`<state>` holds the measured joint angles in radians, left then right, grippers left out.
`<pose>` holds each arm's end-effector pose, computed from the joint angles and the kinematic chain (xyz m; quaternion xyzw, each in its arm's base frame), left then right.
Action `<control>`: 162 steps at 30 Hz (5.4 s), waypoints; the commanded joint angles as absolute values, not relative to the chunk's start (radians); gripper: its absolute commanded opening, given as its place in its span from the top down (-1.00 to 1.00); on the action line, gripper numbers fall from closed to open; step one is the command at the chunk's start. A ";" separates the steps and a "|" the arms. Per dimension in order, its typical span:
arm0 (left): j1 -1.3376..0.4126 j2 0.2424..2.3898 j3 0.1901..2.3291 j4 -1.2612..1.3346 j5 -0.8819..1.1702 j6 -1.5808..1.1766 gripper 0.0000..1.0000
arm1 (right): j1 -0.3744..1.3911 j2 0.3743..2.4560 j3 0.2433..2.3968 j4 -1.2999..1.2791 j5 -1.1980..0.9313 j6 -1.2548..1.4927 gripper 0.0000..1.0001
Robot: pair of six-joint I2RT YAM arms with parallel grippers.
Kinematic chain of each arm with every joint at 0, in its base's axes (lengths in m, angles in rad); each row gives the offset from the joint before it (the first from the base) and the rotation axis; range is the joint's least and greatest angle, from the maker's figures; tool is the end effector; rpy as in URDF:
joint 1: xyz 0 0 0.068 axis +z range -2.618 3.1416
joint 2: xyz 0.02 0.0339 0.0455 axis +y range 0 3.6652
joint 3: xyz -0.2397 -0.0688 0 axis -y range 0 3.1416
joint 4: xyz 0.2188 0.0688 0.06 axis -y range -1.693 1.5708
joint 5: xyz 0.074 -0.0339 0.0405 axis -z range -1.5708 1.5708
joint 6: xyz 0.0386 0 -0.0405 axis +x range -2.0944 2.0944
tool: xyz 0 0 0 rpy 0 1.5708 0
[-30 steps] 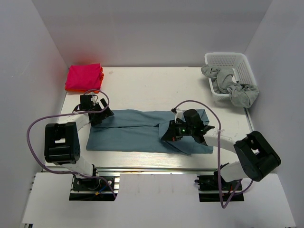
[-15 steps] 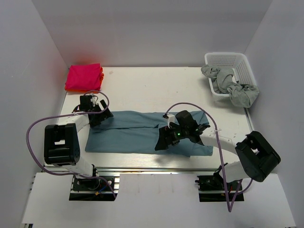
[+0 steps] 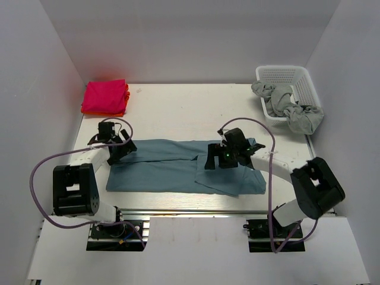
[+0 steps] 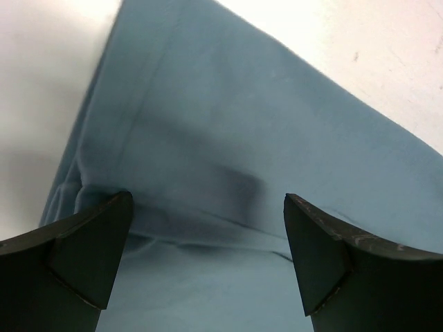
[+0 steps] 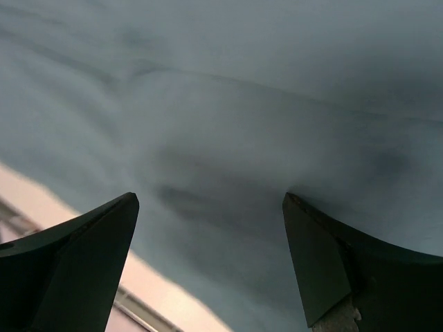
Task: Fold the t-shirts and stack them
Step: Rotate the tshirt 90 degrees, then grab the bottom of the folded rectangular tshirt with both arms
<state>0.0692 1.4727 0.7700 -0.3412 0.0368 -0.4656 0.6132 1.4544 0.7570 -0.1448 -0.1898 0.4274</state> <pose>0.2584 0.0165 0.1591 -0.2504 0.9323 -0.0687 0.2518 0.2190 0.1630 0.1736 -0.1199 0.9230 0.2532 0.2637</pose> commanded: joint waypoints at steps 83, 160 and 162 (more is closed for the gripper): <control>-0.528 1.049 0.721 -0.545 -0.040 -0.552 -1.00 | 0.520 2.118 1.503 -0.473 0.045 0.437 -0.81; -0.709 1.242 0.663 -0.290 0.459 -0.436 1.00 | 0.374 0.956 0.480 -0.382 -0.448 0.440 1.00; -0.709 1.285 0.716 -0.279 0.366 -0.436 1.00 | 0.371 0.969 0.494 -0.325 -0.422 0.462 1.00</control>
<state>-0.7162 1.2686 0.6357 -0.3180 0.4324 -0.4351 0.3744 0.9592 0.4599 -0.4301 -0.4553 0.4408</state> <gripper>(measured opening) 0.033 0.023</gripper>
